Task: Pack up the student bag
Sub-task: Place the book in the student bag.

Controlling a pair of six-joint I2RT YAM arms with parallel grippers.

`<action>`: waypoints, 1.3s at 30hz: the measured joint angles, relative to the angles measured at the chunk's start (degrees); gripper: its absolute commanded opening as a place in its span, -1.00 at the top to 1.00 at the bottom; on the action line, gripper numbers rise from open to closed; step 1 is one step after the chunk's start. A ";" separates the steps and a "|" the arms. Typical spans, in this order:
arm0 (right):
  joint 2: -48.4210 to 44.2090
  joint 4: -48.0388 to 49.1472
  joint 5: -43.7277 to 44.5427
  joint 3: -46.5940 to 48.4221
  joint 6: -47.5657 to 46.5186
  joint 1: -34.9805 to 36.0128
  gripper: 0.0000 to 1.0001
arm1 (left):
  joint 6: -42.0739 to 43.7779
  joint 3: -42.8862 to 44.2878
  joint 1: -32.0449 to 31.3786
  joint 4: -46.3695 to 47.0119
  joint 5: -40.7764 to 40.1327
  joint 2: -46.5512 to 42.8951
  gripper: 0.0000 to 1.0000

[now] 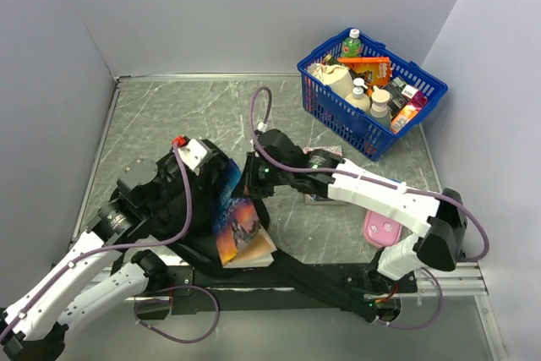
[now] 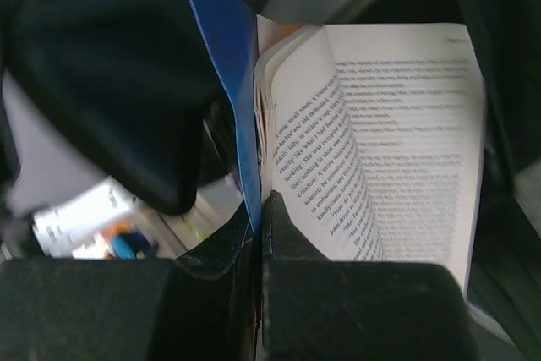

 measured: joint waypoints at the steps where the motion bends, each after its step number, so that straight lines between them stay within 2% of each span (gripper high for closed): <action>1: 0.66 1.92 0.90 -0.74 0.98 0.11 1.00 | 0.00 0.17 0.07 -0.57 0.48 -0.13 0.98; 5: 1.01 11.74 7.89 -7.78 4.72 1.75 1.00 | -0.33 0.22 0.28 -1.46 2.56 -0.55 0.98; 6: 1.01 16.33 9.46 -10.91 5.81 2.21 0.92 | -0.57 0.22 0.37 -1.88 3.39 -0.57 0.98; 7: 1.11 19.87 10.82 -13.81 6.75 2.64 0.78 | -0.70 0.22 0.39 -2.25 4.24 -0.57 0.98; 8: 1.55 21.94 11.65 -15.93 7.69 2.93 0.49 | -0.85 0.22 0.42 -2.60 4.98 -0.57 0.98; 10: 3.21 22.62 12.26 -17.11 8.87 2.99 0.22 | -1.07 0.22 0.42 -3.52 6.95 -0.57 0.97; 12: 4.46 21.49 12.61 -16.26 8.83 2.80 -0.15 | -1.07 0.22 0.44 -3.87 8.31 -0.57 0.98; 17: 8.26 11.78 12.44 -9.55 6.19 1.31 -0.58 | -1.36 0.22 0.44 -4.42 11.02 -0.59 0.98; 21: 8.59 6.75 12.52 -9.92 3.52 0.70 -0.62 | -1.70 0.20 0.48 -4.74 12.15 -0.59 0.98; 25: 5.38 7.34 10.69 -16.52 1.36 0.09 -0.57 | -1.75 0.09 0.48 -4.87 12.44 -0.59 0.98; 31: -5.25 15.12 1.92 -30.58 -0.44 -0.28 -0.57 | -1.75 -0.17 0.48 -4.76 12.63 -0.59 0.98; 34: -5.51 19.69 -3.65 -31.61 -1.03 -0.26 -0.56 | -1.75 -0.17 0.48 -4.61 12.68 -0.50 0.98; 39: -5.16 34.45 -12.59 -37.88 0.31 -0.26 -0.57 | -1.75 -0.17 0.48 -4.52 13.07 0.00 0.98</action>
